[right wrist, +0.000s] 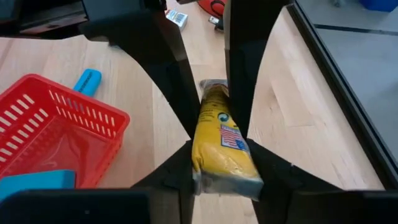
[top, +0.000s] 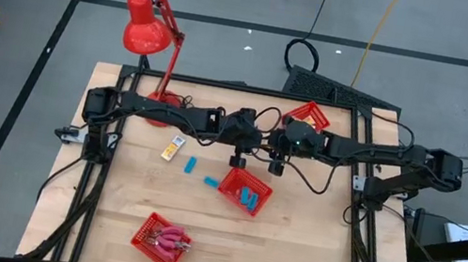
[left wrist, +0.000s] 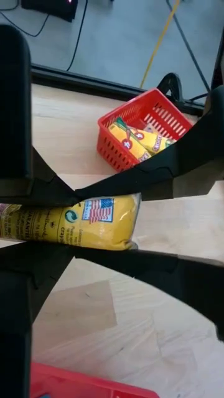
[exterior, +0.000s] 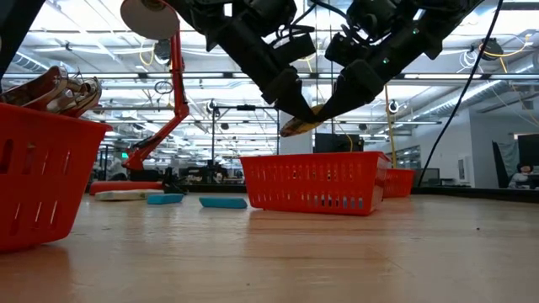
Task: Pick & Place School Supplies
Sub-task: Put the yellow crayon box into the top red bin
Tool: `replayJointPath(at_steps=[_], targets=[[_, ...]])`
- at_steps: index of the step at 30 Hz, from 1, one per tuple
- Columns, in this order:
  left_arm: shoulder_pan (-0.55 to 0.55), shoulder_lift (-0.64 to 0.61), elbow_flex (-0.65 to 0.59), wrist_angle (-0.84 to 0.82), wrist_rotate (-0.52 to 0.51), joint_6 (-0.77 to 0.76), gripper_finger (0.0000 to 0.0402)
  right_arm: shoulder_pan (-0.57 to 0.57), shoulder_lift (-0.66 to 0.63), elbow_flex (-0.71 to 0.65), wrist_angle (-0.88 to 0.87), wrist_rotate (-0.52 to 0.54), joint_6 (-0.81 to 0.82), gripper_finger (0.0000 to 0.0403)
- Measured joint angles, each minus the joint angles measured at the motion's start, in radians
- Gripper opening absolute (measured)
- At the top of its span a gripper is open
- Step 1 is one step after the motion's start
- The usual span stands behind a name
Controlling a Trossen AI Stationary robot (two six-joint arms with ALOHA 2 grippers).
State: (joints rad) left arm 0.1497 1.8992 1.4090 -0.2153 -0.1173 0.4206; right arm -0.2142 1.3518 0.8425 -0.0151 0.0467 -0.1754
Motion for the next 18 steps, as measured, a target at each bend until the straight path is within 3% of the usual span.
replayJointPath(at_steps=[7,18], targets=[[0.003,0.001,-0.006,-0.018,-0.015,-0.01,0.0066,-0.001,-0.001,0.0,0.0,-0.014,0.009,0.0159],[0.006,0.001,-0.006,-0.017,-0.014,-0.009,0.0066,-0.001,-0.001,0.0,0.003,-0.019,0.007,0.0112]])
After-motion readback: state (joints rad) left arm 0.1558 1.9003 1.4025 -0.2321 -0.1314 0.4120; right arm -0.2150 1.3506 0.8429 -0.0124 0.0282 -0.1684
